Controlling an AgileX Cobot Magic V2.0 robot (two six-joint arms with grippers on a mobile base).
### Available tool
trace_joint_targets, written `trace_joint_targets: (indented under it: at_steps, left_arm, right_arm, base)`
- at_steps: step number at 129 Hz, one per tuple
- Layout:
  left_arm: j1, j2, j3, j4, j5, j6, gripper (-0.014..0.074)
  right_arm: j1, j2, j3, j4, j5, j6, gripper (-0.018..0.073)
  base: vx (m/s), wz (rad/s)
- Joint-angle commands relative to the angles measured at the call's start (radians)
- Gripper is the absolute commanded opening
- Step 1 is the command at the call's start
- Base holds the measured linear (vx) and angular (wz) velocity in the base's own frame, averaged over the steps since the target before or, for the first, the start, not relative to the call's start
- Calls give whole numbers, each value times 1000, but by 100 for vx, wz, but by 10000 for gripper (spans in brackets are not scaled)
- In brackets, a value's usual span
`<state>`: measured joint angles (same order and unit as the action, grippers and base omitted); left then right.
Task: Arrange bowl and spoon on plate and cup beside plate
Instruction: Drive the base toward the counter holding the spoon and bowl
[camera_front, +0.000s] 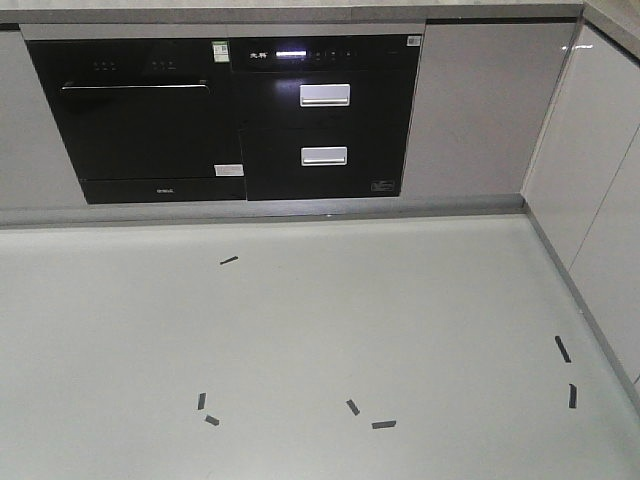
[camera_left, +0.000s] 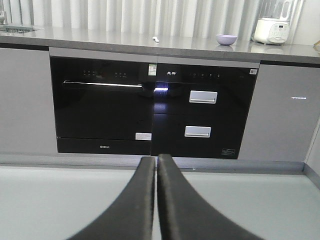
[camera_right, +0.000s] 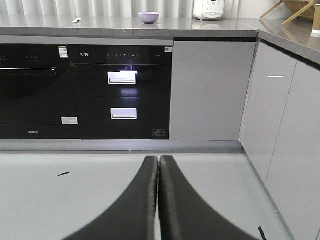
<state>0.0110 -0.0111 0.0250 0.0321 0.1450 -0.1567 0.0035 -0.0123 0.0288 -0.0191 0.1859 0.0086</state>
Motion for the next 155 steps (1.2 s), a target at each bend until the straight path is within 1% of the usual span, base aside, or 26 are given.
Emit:
trace_joint_targets:
  at_steps: [1, 59, 112, 155]
  left_arm:
    - [-4, -16, 10, -9, -69, -7, -6]
    - [-4, -16, 10, -9, -69, -7, -6]
    - [-4, -16, 10, -9, -69, -7, -6]
    - [-4, -16, 10, -9, -69, -7, -6]
  right_arm:
    - [-2, -2, 6, -3, -75, -1, -8]
    - [-2, -2, 6, -3, -75, -1, -8]
    - [-2, -2, 6, -3, -75, -1, -8]
    - [-2, -2, 6, -3, -75, -1, -8]
  base:
    - [0, 0]
    - [7, 3]
    - [19, 5]
    - [18, -7]
